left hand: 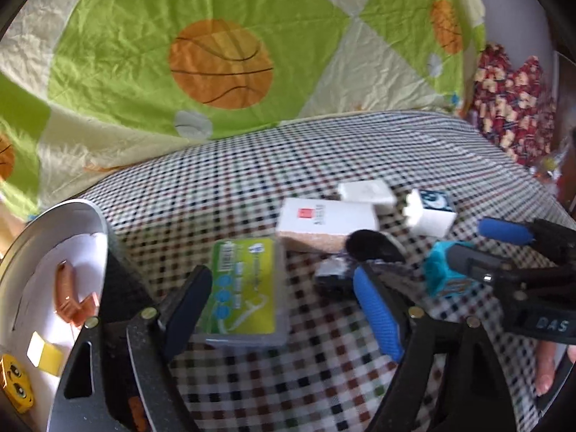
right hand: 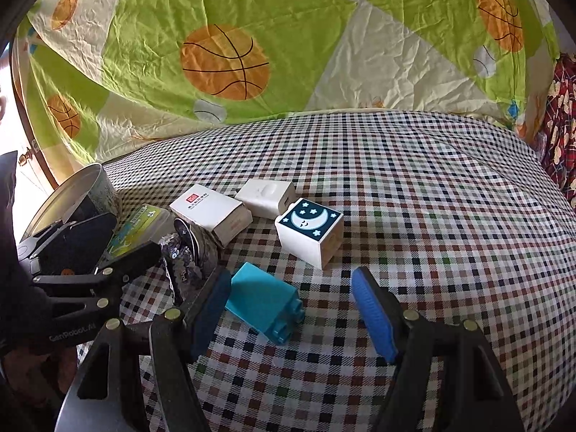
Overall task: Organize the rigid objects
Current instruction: 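Move the left tool to the green floss box while the right tool approaches the teal Lego brick, then close the left tool on the green floss box while the right tool grasps the teal brick, then lift the floss box with the left tool while the right tool lifts the teal brick, then carry the floss box with the left tool while the right tool carries the brick over the tin, then release the floss box into the tin with the left tool while the right tool releases the brick, then move the left tool to the amethyst crystal while the right tool approaches the moon-print cube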
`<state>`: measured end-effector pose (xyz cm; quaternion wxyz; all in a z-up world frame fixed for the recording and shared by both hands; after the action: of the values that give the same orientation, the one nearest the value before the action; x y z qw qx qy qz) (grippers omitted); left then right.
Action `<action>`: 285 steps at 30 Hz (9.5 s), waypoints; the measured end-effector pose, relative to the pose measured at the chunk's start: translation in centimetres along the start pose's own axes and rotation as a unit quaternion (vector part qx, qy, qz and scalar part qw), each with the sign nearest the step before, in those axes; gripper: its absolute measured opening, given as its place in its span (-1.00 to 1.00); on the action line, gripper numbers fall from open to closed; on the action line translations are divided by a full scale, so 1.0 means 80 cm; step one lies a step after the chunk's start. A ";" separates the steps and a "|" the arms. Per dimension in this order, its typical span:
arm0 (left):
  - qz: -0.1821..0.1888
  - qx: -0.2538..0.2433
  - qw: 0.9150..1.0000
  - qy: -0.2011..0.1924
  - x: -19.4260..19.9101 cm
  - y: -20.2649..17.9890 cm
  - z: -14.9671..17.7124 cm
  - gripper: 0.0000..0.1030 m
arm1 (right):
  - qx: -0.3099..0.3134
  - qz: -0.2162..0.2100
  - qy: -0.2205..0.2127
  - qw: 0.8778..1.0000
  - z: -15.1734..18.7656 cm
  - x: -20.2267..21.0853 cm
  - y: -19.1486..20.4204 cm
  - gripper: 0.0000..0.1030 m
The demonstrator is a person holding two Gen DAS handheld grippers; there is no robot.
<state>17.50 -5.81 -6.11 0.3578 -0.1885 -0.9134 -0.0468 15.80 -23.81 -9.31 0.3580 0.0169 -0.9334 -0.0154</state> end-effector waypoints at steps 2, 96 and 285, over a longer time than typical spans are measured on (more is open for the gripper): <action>0.018 0.019 1.000 0.006 -0.002 0.008 0.001 0.58 | 0.000 0.000 0.000 1.000 0.000 0.000 0.000 0.39; -0.114 0.067 0.977 -0.169 0.104 0.030 0.035 0.03 | 0.023 0.033 -0.127 0.991 0.004 0.074 0.024 0.06; -0.228 0.184 0.950 -0.106 0.194 0.236 0.074 0.93 | 0.125 -0.179 -0.082 0.972 -0.048 0.009 0.319 0.37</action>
<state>10.40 17.76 -1.00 0.2672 0.0895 -0.9575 0.0619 17.32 1.58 -4.90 0.2664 0.2273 -0.9360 0.0361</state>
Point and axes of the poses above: each gripper's, at about its wrist camera, not at the fingertips, and x roughly against the way its jaws point, y to its left, z to its underside, the point moved 2 cm from there along -x, roughly the way its jaws point, and after that the axes turned 9 degrees about z, right-handed, at the moved point
